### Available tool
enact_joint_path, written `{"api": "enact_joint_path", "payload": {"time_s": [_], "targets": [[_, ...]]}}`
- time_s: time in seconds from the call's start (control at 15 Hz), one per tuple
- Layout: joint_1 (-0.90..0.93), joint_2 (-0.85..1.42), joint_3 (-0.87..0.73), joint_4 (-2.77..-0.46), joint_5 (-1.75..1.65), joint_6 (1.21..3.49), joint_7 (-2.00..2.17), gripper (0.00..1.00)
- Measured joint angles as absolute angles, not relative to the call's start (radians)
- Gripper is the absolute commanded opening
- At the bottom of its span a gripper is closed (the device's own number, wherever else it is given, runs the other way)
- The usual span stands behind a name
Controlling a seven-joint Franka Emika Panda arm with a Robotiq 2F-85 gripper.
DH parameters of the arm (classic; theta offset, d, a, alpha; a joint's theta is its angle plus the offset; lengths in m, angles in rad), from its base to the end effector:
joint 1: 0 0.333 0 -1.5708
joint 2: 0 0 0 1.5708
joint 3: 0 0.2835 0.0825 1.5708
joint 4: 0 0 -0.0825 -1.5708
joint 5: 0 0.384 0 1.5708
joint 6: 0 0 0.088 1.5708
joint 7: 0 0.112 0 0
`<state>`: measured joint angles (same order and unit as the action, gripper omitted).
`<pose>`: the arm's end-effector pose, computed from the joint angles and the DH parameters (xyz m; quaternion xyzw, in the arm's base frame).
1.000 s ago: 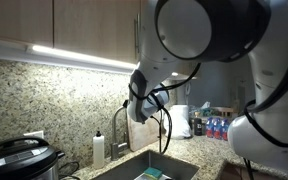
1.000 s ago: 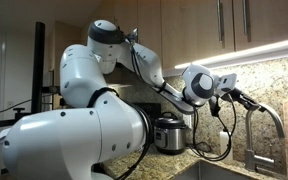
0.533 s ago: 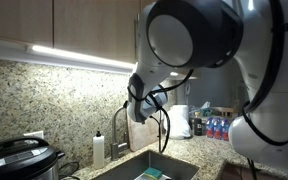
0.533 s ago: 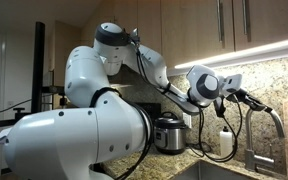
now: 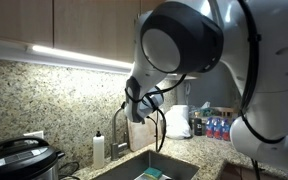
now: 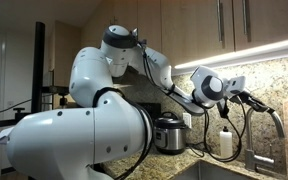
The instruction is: Turn the faucet to the right
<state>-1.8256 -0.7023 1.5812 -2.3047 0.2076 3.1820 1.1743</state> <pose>0.5568 -0.1006 0.4042 0.6893 -0.5186 0.5031 0.0523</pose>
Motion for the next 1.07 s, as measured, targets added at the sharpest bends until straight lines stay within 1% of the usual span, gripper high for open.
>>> {"api": "enact_joint_path", "payload": {"time_s": [0.27,1.07], "targets": [[-1.874,-0.694,1.625,-2.28,0.208,3.18,1.174,0.0],[-1.961,-0.691,1.682,-2.222,0.208,3.176,1.174,0.0]]}}
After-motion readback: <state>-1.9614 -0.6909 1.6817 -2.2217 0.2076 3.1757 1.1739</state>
